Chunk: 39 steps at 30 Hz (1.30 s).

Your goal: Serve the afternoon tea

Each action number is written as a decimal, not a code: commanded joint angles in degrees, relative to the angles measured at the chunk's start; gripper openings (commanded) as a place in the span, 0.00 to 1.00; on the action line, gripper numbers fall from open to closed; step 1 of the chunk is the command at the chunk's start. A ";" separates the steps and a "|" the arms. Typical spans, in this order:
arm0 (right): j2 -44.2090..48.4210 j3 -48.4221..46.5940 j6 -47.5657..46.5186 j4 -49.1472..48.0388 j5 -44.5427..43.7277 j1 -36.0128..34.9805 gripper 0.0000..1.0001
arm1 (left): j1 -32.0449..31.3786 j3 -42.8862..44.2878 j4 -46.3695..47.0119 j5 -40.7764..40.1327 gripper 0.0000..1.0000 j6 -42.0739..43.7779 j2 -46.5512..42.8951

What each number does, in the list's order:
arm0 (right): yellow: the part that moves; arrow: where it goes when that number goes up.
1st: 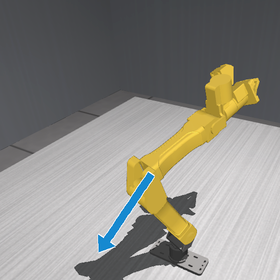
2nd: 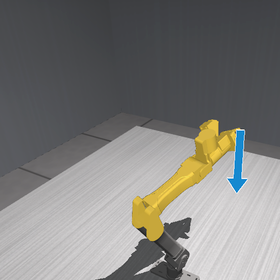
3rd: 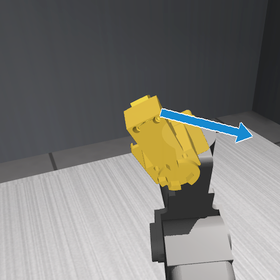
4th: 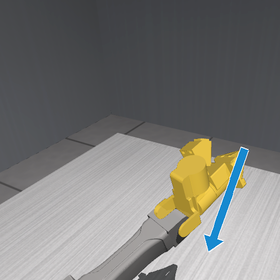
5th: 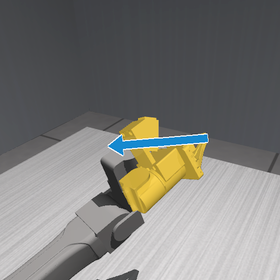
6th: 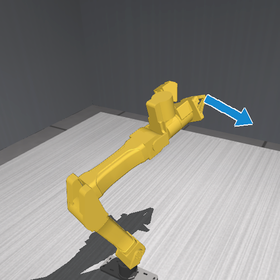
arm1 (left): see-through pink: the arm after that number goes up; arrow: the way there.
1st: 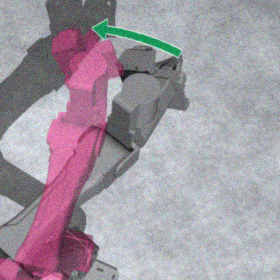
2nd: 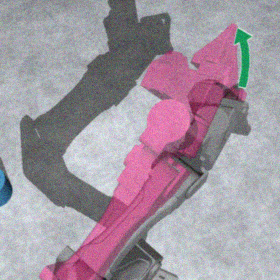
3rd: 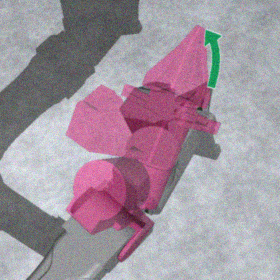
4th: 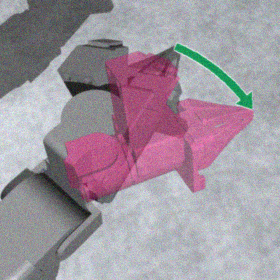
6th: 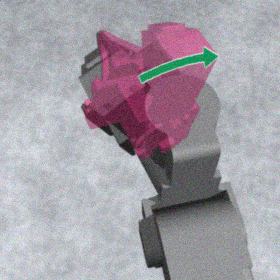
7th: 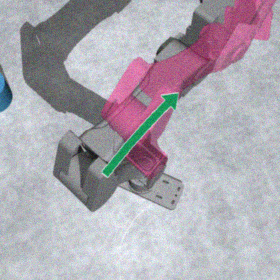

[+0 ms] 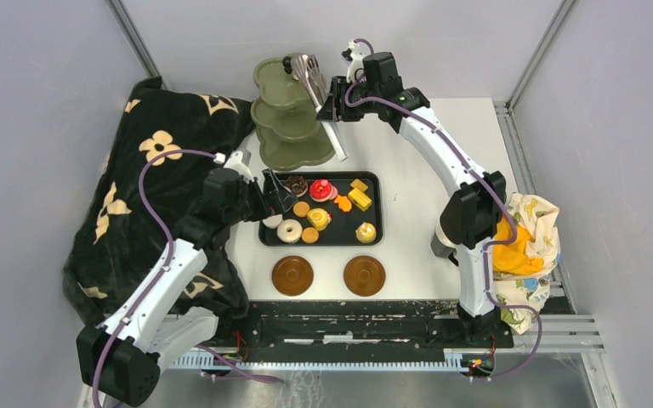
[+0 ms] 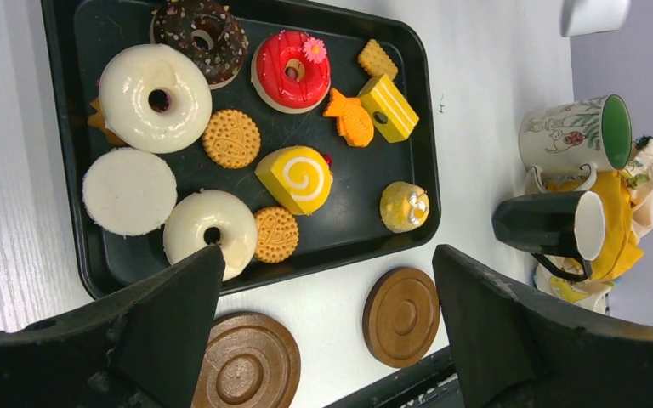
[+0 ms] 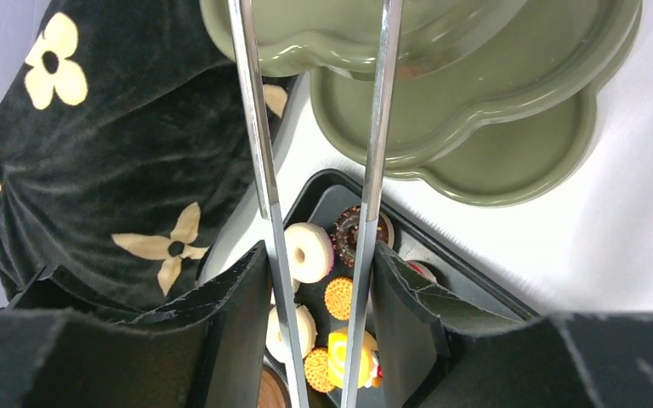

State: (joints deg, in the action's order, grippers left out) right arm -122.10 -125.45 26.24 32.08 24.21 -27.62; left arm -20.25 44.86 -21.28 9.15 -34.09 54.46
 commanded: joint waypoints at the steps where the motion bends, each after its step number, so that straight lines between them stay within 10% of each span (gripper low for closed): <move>1: 5.30 0.40 -1.47 -2.62 2.25 -0.49 0.50 | 0.32 0.42 3.17 0.63 0.99 0.84 0.23; 20: 12.36 3.21 -5.76 -0.74 -5.40 -0.51 0.51 | 0.35 -0.08 3.72 2.53 0.99 0.16 0.62; 32: 15.82 3.17 -7.25 1.40 -7.24 -0.46 0.05 | 0.30 0.16 2.39 2.25 0.99 -0.04 -1.98; 39: 7.79 -11.72 -5.46 10.36 -10.83 -0.50 0.01 | 0.26 0.84 1.77 1.75 0.99 0.07 -2.32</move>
State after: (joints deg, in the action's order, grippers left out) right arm -111.63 -128.05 20.16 40.77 16.14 -27.77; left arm -20.25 44.60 -20.12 10.68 -34.11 53.12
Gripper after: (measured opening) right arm 0.248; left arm 0.993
